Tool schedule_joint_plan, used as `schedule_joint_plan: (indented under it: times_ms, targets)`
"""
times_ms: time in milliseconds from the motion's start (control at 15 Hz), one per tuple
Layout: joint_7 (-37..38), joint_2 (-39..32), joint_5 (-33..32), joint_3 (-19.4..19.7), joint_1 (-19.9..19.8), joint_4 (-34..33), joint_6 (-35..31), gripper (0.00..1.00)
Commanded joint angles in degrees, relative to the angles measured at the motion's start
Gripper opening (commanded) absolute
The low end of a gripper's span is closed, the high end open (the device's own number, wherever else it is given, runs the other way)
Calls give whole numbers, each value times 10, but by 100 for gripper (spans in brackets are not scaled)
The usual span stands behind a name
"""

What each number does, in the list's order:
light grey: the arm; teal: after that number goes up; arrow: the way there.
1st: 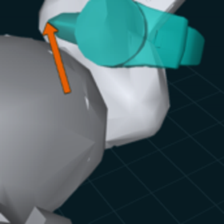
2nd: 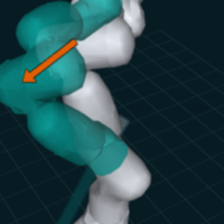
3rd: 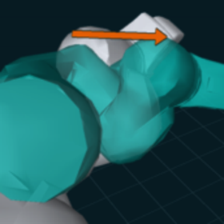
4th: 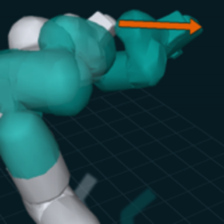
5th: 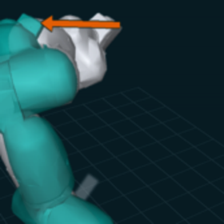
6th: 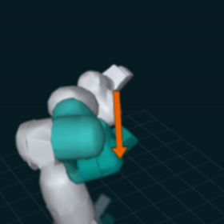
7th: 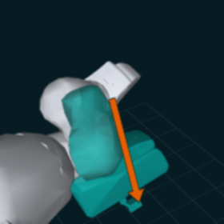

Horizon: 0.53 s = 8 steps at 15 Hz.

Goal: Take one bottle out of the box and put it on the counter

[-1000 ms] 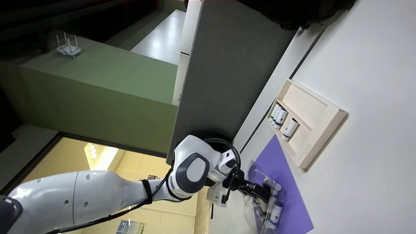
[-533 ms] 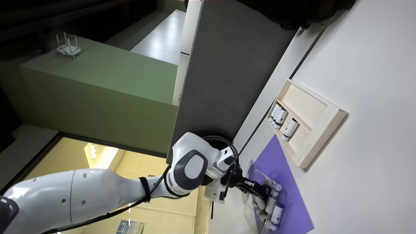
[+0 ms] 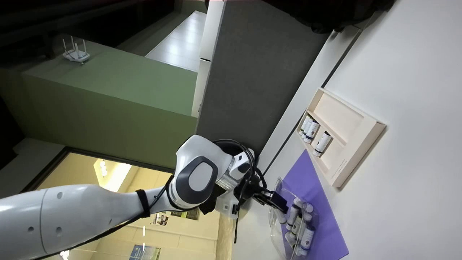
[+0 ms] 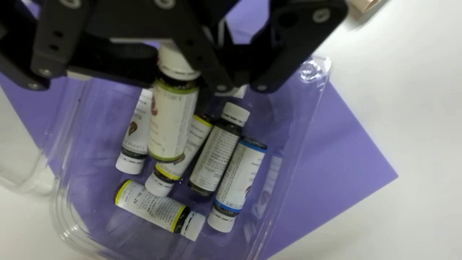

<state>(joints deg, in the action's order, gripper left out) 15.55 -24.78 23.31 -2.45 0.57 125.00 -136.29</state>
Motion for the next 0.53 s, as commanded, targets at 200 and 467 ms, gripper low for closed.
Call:
schedule_joint_plan:
  times_ms: [200, 467]
  targets:
    - [21, 93, -14, 42, -18, 57, -50, 8]
    - [73, 100, -80, 97, -16, 63, -143, 8]
